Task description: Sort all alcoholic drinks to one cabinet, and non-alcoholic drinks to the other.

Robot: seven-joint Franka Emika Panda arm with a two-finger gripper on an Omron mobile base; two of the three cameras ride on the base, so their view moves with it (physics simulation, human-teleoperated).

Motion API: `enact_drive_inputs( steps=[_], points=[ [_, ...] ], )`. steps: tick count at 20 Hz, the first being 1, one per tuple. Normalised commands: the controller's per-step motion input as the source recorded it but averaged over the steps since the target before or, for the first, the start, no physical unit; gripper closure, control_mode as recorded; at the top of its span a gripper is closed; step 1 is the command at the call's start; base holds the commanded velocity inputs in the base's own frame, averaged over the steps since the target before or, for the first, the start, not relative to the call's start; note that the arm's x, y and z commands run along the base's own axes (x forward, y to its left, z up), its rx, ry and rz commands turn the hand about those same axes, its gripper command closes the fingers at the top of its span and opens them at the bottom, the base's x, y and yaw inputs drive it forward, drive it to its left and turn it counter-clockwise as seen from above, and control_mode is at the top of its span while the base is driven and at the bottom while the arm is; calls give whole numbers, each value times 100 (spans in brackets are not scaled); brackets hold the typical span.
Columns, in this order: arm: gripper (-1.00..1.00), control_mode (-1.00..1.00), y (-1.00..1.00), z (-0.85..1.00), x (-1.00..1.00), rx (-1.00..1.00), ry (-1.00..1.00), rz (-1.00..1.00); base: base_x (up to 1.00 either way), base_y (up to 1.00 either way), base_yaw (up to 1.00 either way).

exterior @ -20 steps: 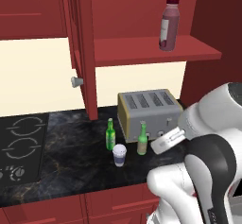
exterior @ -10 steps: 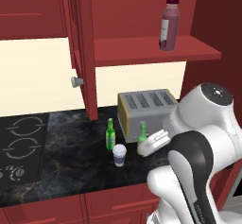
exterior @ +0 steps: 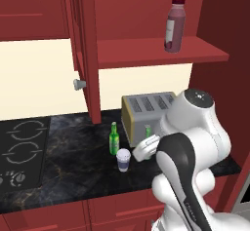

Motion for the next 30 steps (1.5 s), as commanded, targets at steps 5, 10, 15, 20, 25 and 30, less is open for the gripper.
enact_drive_inputs(
  steps=[5, 10, 15, 20, 25, 30],
  points=[
    [-100, -100, 0, -33, 23, 0, 0, 0, 0, 0, 0],
    [-100, -100, 3, -39, 21, -1, 0, 0, 0, 0, 0],
    [-100, -100, 5, -43, 18, -1, -3, 0, 0, 0, 0],
    [-100, -100, 7, -38, 17, -1, -6, 0, 0, 0, 0],
    [-100, -100, 7, -34, 18, 0, -7, 0, 0, 0, 0],
    [-100, -100, 2, -33, 20, 0, -5, 0, 0, 0, 0]
  ],
)
